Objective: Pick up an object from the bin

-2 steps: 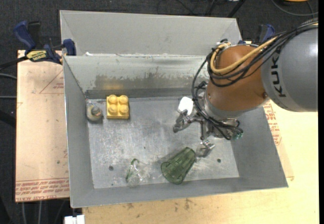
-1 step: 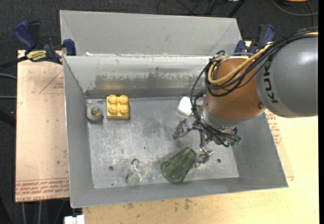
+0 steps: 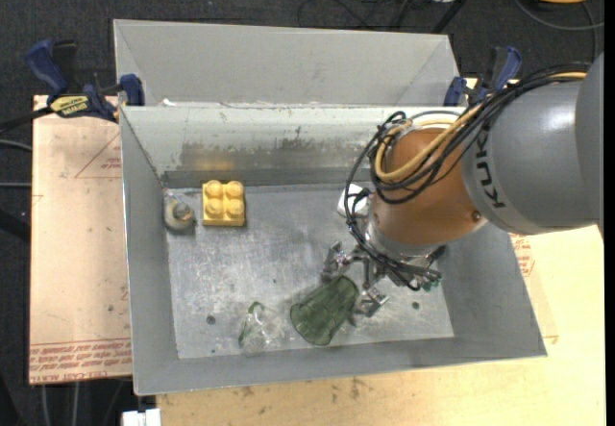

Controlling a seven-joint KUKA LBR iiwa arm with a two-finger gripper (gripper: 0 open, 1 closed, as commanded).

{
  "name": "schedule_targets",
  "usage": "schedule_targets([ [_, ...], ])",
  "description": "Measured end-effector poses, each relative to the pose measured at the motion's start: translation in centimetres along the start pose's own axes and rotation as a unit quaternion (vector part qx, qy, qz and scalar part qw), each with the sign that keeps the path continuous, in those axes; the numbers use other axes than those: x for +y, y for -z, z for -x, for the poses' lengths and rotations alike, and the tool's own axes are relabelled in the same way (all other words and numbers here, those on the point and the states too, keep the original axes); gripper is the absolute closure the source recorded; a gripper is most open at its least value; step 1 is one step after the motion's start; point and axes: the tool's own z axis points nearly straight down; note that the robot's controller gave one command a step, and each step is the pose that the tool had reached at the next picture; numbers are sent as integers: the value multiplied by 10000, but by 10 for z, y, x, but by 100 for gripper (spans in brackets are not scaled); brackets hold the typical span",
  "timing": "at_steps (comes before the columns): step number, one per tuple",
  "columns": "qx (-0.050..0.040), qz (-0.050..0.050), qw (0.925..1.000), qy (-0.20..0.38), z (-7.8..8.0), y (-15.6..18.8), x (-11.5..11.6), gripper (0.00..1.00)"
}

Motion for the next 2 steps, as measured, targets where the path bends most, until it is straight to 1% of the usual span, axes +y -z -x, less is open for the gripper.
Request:
schedule_targets([
  [1,-1,-1,10000,3,0,0,0,100],
  [2,-8,16,9985,542,-21,155,2,100],
])
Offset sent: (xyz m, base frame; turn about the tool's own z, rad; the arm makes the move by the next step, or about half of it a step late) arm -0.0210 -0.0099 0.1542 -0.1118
